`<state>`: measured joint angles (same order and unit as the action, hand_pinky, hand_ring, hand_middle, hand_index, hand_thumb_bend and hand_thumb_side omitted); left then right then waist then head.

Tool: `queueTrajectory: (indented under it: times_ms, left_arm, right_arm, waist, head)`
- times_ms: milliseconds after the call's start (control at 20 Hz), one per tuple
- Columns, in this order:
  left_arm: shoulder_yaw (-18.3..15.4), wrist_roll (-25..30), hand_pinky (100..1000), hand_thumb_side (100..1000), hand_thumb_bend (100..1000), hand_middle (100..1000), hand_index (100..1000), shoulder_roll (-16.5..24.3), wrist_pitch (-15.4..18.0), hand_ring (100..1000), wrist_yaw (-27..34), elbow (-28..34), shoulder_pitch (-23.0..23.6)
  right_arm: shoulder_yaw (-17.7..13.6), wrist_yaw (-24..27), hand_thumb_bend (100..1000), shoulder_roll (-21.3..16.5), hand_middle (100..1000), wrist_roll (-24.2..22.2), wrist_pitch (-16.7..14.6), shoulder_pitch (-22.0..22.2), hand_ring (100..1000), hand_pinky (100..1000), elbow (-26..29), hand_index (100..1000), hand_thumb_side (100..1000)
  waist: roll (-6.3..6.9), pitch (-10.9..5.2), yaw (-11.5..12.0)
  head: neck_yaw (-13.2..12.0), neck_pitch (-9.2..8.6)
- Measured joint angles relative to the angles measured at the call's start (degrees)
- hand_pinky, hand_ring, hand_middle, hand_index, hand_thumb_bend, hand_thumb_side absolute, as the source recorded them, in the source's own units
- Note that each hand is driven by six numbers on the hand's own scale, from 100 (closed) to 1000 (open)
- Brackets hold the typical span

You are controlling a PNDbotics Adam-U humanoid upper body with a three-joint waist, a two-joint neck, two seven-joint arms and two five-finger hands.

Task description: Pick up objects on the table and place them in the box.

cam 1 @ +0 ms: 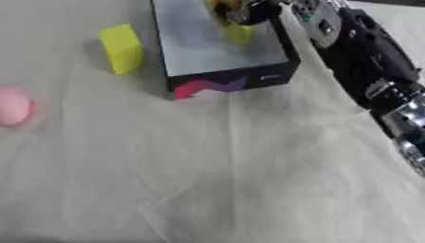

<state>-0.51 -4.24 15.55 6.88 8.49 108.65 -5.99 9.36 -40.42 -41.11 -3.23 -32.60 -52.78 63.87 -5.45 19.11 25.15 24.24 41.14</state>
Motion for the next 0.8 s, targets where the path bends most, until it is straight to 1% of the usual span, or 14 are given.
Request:
queueTrajectory:
  times_ms: [50, 150, 200, 250, 300, 400, 450, 500, 600, 800]
  left_arm:
    - [-0.01, -0.06, 835, 830, 100, 662, 715, -0.15, -0.04, 607, -0.05, -0.01, 0.11]
    - [-0.01, -0.15, 835, 829, 100, 662, 715, -0.37, -0.10, 607, -0.18, -0.02, 0.31]
    - [-0.02, -0.18, 835, 829, 100, 662, 715, -0.37, -0.11, 607, -0.22, -0.02, 0.33]
    - [-0.02, -0.20, 835, 830, 100, 662, 715, -0.38, -0.11, 607, -0.25, -0.02, 0.33]
    - [-0.03, -0.23, 835, 831, 100, 661, 715, -0.38, -0.09, 606, -0.27, -0.02, 0.33]
    - [-0.04, -0.29, 835, 833, 100, 661, 715, -0.39, -0.06, 606, -0.38, -0.03, 0.33]
    - [-0.04, -0.34, 835, 833, 100, 661, 715, -0.39, -0.08, 606, -0.41, -0.03, 0.34]
    - [-0.04, -0.39, 836, 834, 100, 661, 715, -0.40, -0.12, 606, -0.43, -0.04, 0.34]
    - [-0.05, -0.46, 836, 834, 100, 661, 715, -0.41, -0.17, 606, -0.44, -0.12, 0.35]
    - [-0.12, -0.55, 836, 833, 100, 661, 715, -0.49, -0.26, 606, -0.47, -0.36, 0.39]
  right_arm:
    - [0.00, -0.15, 225, 0.00, 531, -0.01, -0.04, 0.16, 671, 810, -0.01, 668, 409]
    - [0.03, -0.17, 222, 0.00, 605, -0.41, -0.44, 0.39, 739, 834, 0.01, 743, 433]
    - [0.08, -0.16, 222, 0.00, 654, -0.83, -0.79, 0.40, 777, 844, 0.07, 798, 448]
    - [0.20, -0.16, 226, 0.00, 688, -1.41, -1.26, 0.43, 800, 854, 0.19, 828, 453]
    - [0.25, -0.16, 254, 0.00, 735, -2.18, -1.82, 0.44, 834, 874, 0.50, 867, 487]
    - [0.34, -0.36, 293, 0.00, 771, -3.91, -2.85, 0.46, 851, 889, 1.21, 905, 560]
    - [0.35, -0.63, 269, 0.00, 801, -4.69, -3.26, 0.47, 864, 911, 1.55, 936, 613]
    - [0.35, -0.85, 240, -0.01, 826, -5.43, -3.61, 0.47, 874, 928, 1.89, 956, 635]
    - [0.20, -1.23, 264, -0.02, 842, -6.77, -4.08, 0.48, 882, 939, 2.38, 971, 652]
    - [0.00, -1.30, 283, -0.04, 847, -8.54, -4.32, 0.63, 884, 942, 2.88, 977, 648]
  waist:
    - [0.00, 0.01, -0.04]
    - [0.00, 0.04, -0.11]
    - [-0.04, 0.06, -0.12]
    - [-0.11, 0.08, -0.13]
    - [-0.19, 0.14, -0.13]
    - [-0.23, 0.22, -0.14]
    - [-0.23, 0.23, -0.14]
    - [-0.23, 0.24, -0.14]
    - [-0.23, 0.24, -0.15]
    - [-0.23, 0.24, -0.37]
  head:
    - [-0.02, -0.16]
    - [-0.07, -0.49]
    - [-0.10, -0.52]
    - [-0.12, -0.55]
    - [-0.14, -0.72]
    - [-0.17, -0.93]
    - [-0.17, -0.94]
    - [-0.17, -0.94]
    - [-0.17, -0.94]
    - [-0.08, -0.93]
